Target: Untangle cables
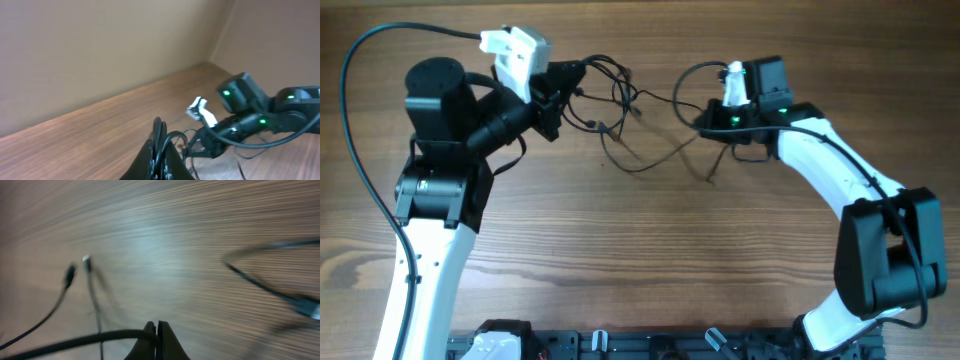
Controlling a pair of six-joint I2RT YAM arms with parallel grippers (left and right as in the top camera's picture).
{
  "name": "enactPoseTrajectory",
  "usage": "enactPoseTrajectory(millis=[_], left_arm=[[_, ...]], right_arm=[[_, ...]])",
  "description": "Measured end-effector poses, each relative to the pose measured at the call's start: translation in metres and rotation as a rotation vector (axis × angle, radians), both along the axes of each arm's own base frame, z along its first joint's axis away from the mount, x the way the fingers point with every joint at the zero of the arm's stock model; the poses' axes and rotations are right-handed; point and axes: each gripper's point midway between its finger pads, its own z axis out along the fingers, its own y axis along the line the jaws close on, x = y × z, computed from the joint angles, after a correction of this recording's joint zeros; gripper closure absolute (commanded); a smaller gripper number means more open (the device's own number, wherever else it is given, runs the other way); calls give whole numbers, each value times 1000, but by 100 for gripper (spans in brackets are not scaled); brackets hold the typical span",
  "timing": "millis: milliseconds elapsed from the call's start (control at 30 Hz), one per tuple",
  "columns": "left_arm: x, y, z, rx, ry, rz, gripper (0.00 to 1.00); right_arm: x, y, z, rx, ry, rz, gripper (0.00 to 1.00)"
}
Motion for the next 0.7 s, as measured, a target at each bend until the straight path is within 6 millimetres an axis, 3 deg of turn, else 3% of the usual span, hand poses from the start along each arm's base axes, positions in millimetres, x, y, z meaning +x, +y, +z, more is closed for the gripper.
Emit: enactPoseTrajectory(millis=[167,300,667,700], left_arm=[[10,29,1,0,-5,79,96],[14,41,-1,-1,0,108,95],[18,58,-4,-8,12,140,95],[19,60,-5,-9,14,142,89]], right_arm=[[6,-48,-9,-66,34,-119,95],[9,-73,-10,-71,45,-171,95],[8,-88,-12,-94,56,-191,95],[8,-88,-12,-94,56,-191,95]])
